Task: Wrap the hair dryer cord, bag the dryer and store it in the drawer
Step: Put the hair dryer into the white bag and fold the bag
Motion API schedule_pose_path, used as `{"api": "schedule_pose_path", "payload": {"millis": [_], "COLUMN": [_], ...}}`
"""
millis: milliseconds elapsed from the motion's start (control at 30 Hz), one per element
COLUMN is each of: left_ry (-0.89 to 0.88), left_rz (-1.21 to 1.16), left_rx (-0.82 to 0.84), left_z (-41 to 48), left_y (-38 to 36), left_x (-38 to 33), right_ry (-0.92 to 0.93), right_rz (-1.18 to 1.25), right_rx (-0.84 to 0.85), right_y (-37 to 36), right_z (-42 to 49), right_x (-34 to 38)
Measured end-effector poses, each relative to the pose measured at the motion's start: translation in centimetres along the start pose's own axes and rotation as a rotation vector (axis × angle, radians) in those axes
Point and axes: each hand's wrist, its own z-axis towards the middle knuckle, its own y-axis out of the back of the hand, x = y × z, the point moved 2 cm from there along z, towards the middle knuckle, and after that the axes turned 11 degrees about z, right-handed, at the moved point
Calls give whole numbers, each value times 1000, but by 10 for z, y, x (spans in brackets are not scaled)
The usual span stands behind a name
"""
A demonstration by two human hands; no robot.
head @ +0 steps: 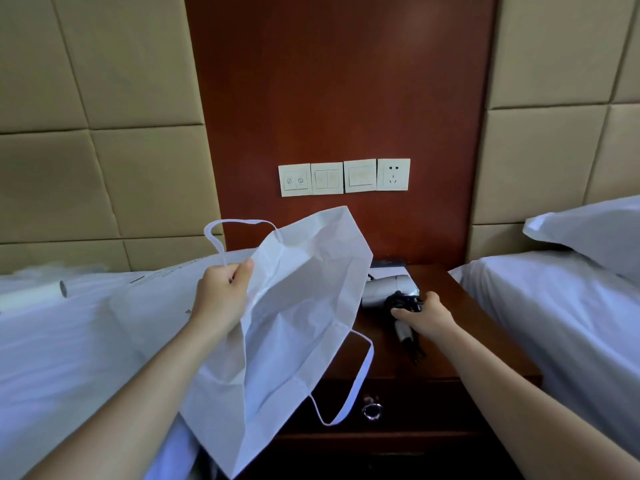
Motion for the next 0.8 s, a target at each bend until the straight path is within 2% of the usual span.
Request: {"api": "schedule_pose_path", "payload": {"millis": [233, 467, 633, 800], "left_ry": [10, 60, 67, 99], "left_rz": [-59, -58, -51, -69], "left_rx": [9, 40, 47, 52], "left_z": [3, -2, -8, -13], "left_y": [3, -5, -1, 3], "left_x": [7, 12, 9, 10], "right_ry": [-63, -7, -16, -81], "right_rz": [-166, -213, -124, 207], "right_rx": [-23, -117, -107, -85], "right_y": [-21, -31, -26, -10], "right_z": [21, 23, 16, 5], "right_x": [-8, -6, -9, -28]}}
